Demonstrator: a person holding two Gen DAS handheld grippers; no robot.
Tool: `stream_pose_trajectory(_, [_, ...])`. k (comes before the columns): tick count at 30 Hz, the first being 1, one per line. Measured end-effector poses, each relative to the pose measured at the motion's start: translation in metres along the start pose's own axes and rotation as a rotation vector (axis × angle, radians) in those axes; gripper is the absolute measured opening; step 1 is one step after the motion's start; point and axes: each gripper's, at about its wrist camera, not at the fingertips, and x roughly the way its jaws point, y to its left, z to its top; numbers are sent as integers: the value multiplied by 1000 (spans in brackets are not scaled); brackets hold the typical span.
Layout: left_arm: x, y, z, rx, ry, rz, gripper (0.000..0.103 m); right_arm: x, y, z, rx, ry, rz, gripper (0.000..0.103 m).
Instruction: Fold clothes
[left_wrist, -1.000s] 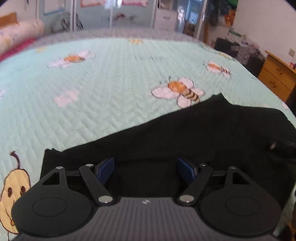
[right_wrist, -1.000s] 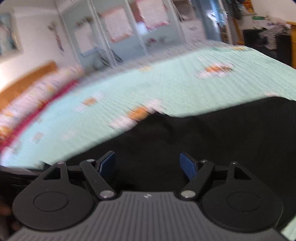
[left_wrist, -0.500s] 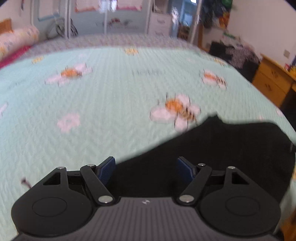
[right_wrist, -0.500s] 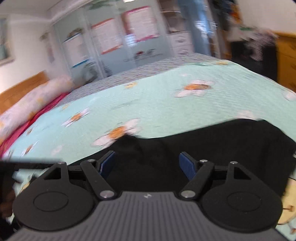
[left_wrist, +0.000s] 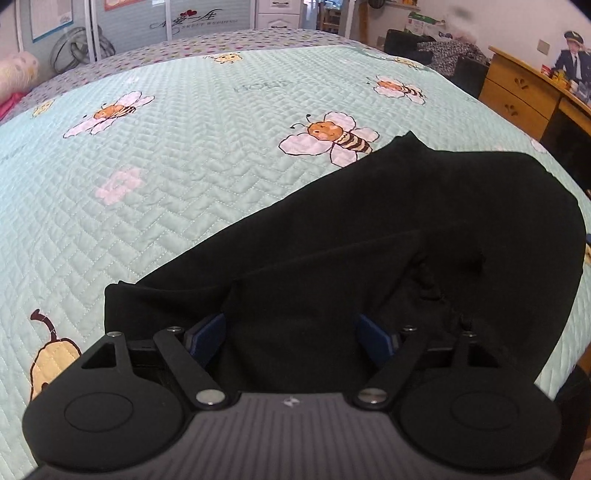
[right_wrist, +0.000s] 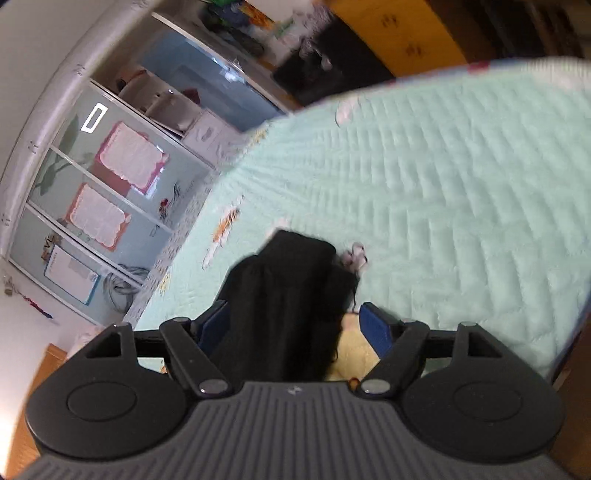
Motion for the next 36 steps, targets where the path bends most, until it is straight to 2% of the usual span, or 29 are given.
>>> stream_pose_trajectory(4, [0, 2, 6, -23, 31, -3, 82, 14, -6, 5, 46, 16, 43, 78])
stream_pose_trajectory(10, [1, 0, 10, -32, 54, 6, 82, 33, -6, 15, 67, 63, 57, 80])
stream_pose_trajectory(15, [1, -1, 9, -26, 47, 12, 84, 45, 10, 20, -6, 81, 30, 81])
stream_pose_trajectory(17, [-2, -1, 7, -35, 28, 14, 83, 49, 17, 16, -78, 80, 9, 78])
stream_pose_trajectory(18, [-4, -1, 6, -43, 12, 10, 82, 52, 19, 15, -109, 76, -7, 73])
stream_pose_trajectory(20, [-14, 3, 5, -71, -34, -21, 79, 51, 20, 12, -135, 58, -25, 54])
stream_pose_trajectory(21, [-19, 7, 6, -86, -53, -35, 79, 50, 19, 11, -139, 52, -18, 36])
stream_pose_trajectory(22, [-20, 9, 7, -94, -56, -36, 80, 50, 16, 10, -141, 47, -5, 31])
stream_pose_trajectory(26, [-9, 19, 7, -120, 15, -18, 80, 46, 19, 4, -190, 17, 0, 28])
stream_pose_trajectory(29, [-11, 20, 3, -124, 4, -26, 80, 40, 29, -1, -257, -23, -3, 27])
stream_pose_trajectory(36, [-28, 35, 0, -195, -4, -54, 80, 10, 83, -15, -398, -97, 95, 24])
